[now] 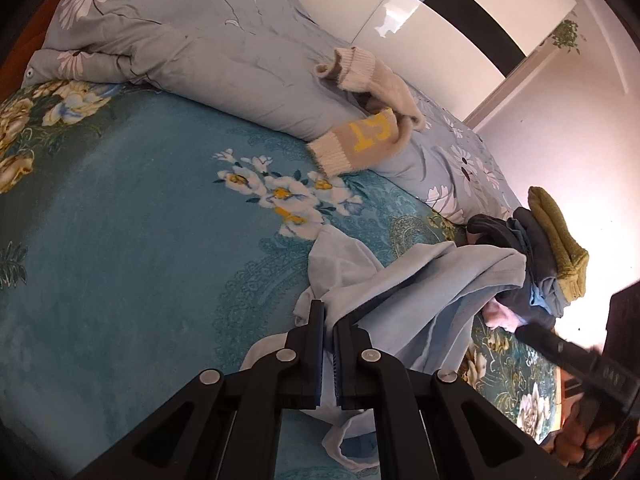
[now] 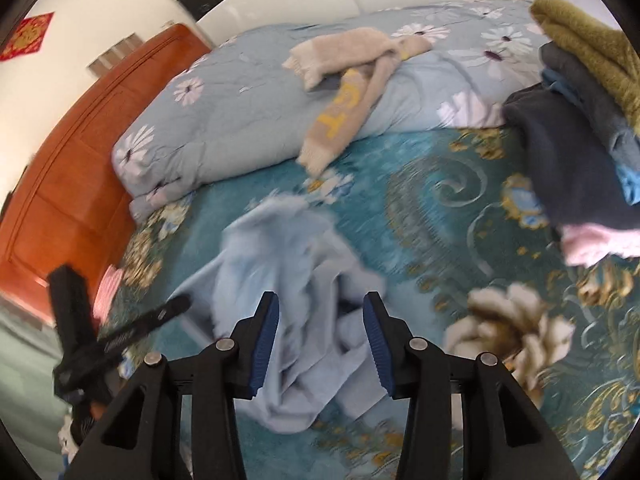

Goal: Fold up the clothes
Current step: 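Lower the shirt onto the bed while the left gripper grasps its other edge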

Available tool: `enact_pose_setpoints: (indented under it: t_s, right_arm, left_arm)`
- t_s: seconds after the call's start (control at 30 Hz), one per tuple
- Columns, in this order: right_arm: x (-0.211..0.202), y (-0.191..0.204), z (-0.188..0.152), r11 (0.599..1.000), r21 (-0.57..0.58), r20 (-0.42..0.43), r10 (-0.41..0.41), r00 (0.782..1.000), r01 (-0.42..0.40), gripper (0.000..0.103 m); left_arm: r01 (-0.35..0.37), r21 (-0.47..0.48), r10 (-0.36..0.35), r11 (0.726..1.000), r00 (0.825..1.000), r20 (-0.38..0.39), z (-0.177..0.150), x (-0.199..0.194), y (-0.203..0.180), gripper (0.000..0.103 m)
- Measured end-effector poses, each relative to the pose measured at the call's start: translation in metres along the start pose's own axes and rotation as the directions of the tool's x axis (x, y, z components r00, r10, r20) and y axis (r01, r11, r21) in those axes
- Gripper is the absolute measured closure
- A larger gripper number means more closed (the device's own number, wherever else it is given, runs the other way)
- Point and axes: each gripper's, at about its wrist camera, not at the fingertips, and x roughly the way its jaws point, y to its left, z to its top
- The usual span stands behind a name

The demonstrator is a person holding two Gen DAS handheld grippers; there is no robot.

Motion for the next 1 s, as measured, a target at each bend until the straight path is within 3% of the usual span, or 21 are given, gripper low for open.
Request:
enact_pose_setpoints:
  t_s: [0.07, 0.17, 0.37, 0.43, 0.5, 0.6, 0.73, 0.87, 1.0]
  right_arm:
    - [0.017, 0.023, -0.025, 0.996, -0.063, -0.080, 0.061, 0.995, -0.066, 0.058]
    - [0.044, 0.055, -0.052, 0.982, -0.153, -0.162, 0.087, 0.983, -0.112, 0.058]
    - [0.081, 0.070, -0.061, 0.985, -0.169, -0.195, -0.007, 0.981, -0.027, 0.058]
    - [0.085, 0.066, -0.058, 0.989, -0.144, -0.187, -0.039, 0.982, 0.012, 0.067]
    - [0.084, 0.057, -0.055, 0.994, -0.104, -0.183, -0.036, 0.982, 0.017, 0.096]
    - [0.071, 0.042, -0.049, 0.998, -0.053, -0.138, -0.026, 0.990, 0.019, 0.097]
    - [0.031, 0.024, -0.024, 0.995, -0.026, -0.001, -0.094, 0.996, 0.094, 0.098]
    - [-0.015, 0.017, 0.019, 0.982, -0.031, 0.123, -0.183, 0.975, 0.188, 0.098]
    - [-0.041, 0.026, 0.047, 0.968, -0.085, 0.178, -0.218, 0.960, 0.235, 0.098]
  left_arm:
    - [0.009, -0.015, -0.009, 1.000, 1.000, -0.003, 0.001, 0.001, 0.003, 0.099]
    - [0.022, -0.015, -0.022, 1.000, 1.000, -0.002, 0.002, 0.001, 0.004, 0.099]
    - [0.053, -0.013, -0.053, 0.998, 0.999, 0.004, 0.003, -0.002, 0.006, 0.099]
    - [0.063, -0.016, -0.062, 0.998, 0.998, 0.008, 0.003, -0.004, 0.007, 0.099]
    - [0.065, -0.023, -0.065, 0.998, 0.998, 0.013, 0.004, -0.006, 0.010, 0.099]
    - [0.067, -0.038, -0.066, 0.997, 0.997, 0.027, 0.006, -0.010, 0.016, 0.099]
    - [0.050, -0.048, -0.044, 0.998, 0.993, 0.110, 0.019, -0.031, 0.026, 0.100]
    - [0.047, -0.050, -0.038, 0.998, 0.987, 0.156, 0.041, -0.052, 0.036, 0.100]
    - [0.056, -0.047, -0.047, 0.997, 0.983, 0.178, 0.060, -0.067, 0.043, 0.101]
